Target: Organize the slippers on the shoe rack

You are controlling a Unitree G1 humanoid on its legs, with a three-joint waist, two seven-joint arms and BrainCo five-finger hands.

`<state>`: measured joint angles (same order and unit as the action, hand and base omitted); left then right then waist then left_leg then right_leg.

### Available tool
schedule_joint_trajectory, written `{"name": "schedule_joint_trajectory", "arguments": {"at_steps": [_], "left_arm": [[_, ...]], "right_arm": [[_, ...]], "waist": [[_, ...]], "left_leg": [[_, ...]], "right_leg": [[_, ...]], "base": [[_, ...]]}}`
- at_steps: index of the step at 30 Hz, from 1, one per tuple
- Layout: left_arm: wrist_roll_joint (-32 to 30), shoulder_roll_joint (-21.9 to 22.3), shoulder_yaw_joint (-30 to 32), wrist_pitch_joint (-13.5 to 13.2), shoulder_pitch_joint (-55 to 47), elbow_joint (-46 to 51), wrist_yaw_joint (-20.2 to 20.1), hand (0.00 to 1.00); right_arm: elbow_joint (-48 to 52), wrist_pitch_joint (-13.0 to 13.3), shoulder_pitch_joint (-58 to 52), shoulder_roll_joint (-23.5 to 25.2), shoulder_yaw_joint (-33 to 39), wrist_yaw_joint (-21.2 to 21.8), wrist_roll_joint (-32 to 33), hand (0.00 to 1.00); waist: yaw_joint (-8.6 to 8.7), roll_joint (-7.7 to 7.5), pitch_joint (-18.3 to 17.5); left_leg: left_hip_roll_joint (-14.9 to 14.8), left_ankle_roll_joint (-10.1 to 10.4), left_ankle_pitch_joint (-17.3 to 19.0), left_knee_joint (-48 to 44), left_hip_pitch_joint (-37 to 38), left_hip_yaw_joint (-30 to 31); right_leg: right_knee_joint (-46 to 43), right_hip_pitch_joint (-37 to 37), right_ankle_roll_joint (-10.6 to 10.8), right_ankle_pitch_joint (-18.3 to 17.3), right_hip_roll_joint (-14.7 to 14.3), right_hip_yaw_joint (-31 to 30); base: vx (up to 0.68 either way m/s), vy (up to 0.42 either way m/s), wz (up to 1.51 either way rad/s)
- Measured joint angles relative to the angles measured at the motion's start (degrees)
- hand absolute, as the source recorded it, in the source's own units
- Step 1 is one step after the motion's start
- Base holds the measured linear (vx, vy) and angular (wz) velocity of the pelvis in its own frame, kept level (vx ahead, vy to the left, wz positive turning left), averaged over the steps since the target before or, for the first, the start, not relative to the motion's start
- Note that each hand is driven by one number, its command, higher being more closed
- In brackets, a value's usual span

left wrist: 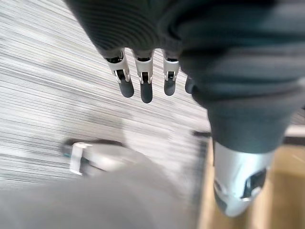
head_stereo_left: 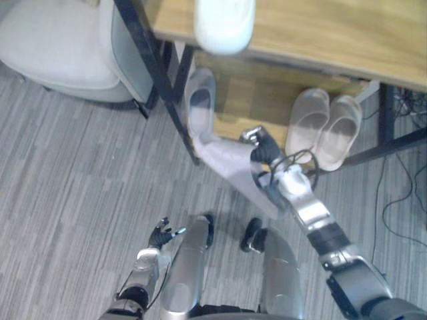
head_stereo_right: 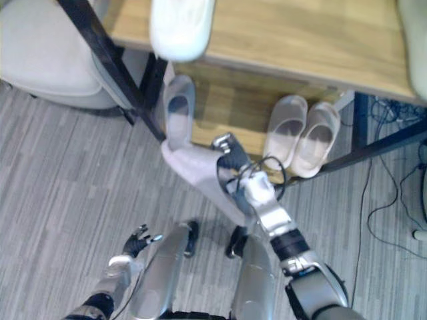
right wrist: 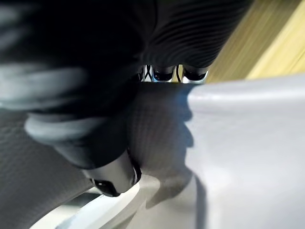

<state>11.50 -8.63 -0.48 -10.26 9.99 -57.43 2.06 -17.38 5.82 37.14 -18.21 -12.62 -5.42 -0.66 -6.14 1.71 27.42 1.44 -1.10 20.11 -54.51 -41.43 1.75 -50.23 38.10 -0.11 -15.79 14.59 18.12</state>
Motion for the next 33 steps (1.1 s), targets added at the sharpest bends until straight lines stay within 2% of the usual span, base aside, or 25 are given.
{"name": "schedule_joint_trajectory", "arguments": {"at_steps": [4,7,9,14,19,23,25,33], "left_arm": [[0.07,1.66,4.33,0.11,0.45,0.64,0.98,0.0],[1.58,3.51,7.36,0.01,0.74,3.33,1.8,0.0],[1.81,4.54,8.57,-0.09,0.8,4.4,2.41,0.0],[2.11,5.25,10.07,-0.01,0.8,5.2,2.84,0.0],[2.26,5.51,10.22,-0.06,1.28,6.11,3.95,0.0],[3.97,5.86,10.09,-0.12,2.71,6.12,5.11,0.0],[4.23,5.94,9.96,-0.17,2.88,6.16,5.36,0.0],[5.11,6.02,9.51,-0.44,3.73,6.11,6.61,0.0]], "right_arm": [[0.01,-0.35,8.67,0.39,3.36,-5.11,-2.04,1.0],[0.3,-0.98,12.94,0.45,4.25,-9.3,-4.46,1.0],[0.29,-1.88,13.97,0.62,6.33,-10.91,-5.68,1.0],[-1.96,-3.02,19.23,0.63,11.21,-15.12,-6.13,1.0],[-10.57,-4.42,26.69,0.11,13.46,-17.42,-6.09,1.0],[-18.74,-5.43,31.11,0.09,14.48,-18.42,-5.97,1.0],[-21.97,-6.07,32.15,0.06,14.62,-19.26,-5.91,1.0],[-28.91,-6.56,37.16,-1.66,14.62,-22.22,-5.87,1.0]], "waist": [[-0.75,-0.29,1.19],[-2.38,-0.48,1.84],[-3.16,-0.52,1.88],[-3.68,-0.53,1.88],[-4.25,-0.58,1.84],[-5.54,-0.61,1.81],[-5.67,-0.62,1.8],[-5.99,-0.72,1.44]], "left_leg": [[-0.23,0.58,3.03,-9.96,-9.14,0.65],[-1.02,1.21,4.69,-15.15,-14.77,1.04],[-1.02,1.56,5.08,-16.88,-17.22,1.67],[-0.77,2.03,5.2,-19.04,-21.65,2.89],[0.16,2.76,5.19,-20.43,-24.83,4.27],[0.72,3.51,4.78,-20.74,-26.79,5.28],[1.25,3.69,4.68,-20.78,-27.0,5.53],[1.83,4.79,4.05,-21.04,-29.25,6.52]], "right_leg": [[-10.63,8.62,-1.17,-4.39,1.72,-0.05],[-15.71,13.96,-1.69,-6.4,1.99,-0.05],[-17.47,16.0,-1.8,-7.12,2.41,0.5],[-19.76,19.39,-2.75,-7.97,3.33,1.92],[-21.98,21.66,-3.2,-9.43,4.55,3.2],[-23.01,23.16,-3.8,-9.99,5.2,4.21],[-23.66,23.18,-4.41,-10.5,5.81,4.56],[-24.74,25.0,-4.59,-11.37,6.59,5.53]], "base": [[-0.09,-0.044,0.08],[-0.1,-0.05,-0.06],[-0.06,-0.029,0.07],[-0.04,-0.016,0.08],[-0.02,-0.022,0.15],[-0.01,-0.038,0.15],[0.0,-0.037,0.21],[-0.02,-0.012,0.08]]}}
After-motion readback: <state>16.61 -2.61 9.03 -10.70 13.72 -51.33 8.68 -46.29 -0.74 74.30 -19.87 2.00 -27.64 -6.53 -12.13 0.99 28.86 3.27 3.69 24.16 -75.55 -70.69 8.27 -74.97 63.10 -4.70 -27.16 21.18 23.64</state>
